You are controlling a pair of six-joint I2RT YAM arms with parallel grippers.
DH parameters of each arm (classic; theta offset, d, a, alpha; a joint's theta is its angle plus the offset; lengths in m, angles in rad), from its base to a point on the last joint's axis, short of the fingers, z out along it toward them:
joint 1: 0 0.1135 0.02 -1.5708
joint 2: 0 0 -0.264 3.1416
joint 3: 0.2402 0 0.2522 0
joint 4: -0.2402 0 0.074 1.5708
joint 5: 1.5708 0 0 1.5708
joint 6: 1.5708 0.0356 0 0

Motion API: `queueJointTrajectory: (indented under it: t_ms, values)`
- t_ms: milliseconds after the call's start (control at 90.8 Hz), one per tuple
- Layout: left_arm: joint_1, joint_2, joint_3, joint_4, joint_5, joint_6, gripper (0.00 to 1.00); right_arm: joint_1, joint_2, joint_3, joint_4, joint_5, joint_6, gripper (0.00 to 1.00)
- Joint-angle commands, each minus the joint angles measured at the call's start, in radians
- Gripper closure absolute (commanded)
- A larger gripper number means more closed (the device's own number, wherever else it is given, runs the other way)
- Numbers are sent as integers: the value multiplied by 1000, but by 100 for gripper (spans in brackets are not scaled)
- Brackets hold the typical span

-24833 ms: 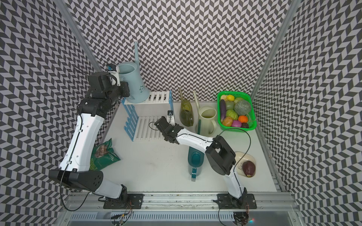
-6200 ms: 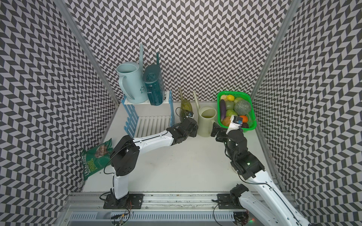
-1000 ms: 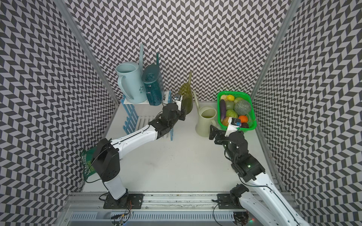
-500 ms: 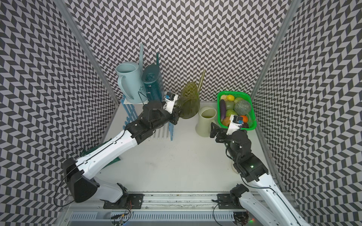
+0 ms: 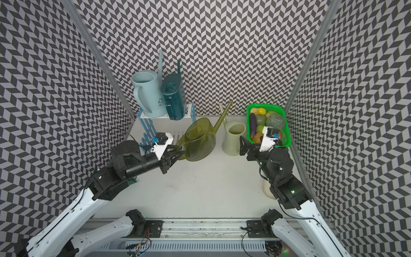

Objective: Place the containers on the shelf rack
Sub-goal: 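Place the container on the shelf.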

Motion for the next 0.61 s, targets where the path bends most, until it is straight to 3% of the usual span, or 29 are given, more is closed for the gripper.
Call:
queueJointTrajectory:
  t_ms: [0,242,441,595]
  values:
    - [16,-90,-31,-74,46,78,100,-6,7,-17,41,-96,-64,0]
    - [53,-242,-141,-121,-46,108,100,-5,30,-51,67,-166,-71,0]
    - [71,-225,-145,-103,-152,97,100,-3,37,-47,68,-173,-67,0]
    - [75,-235,-148,-113,-224,163,100,-4,21,-59,68,-169,-66,0]
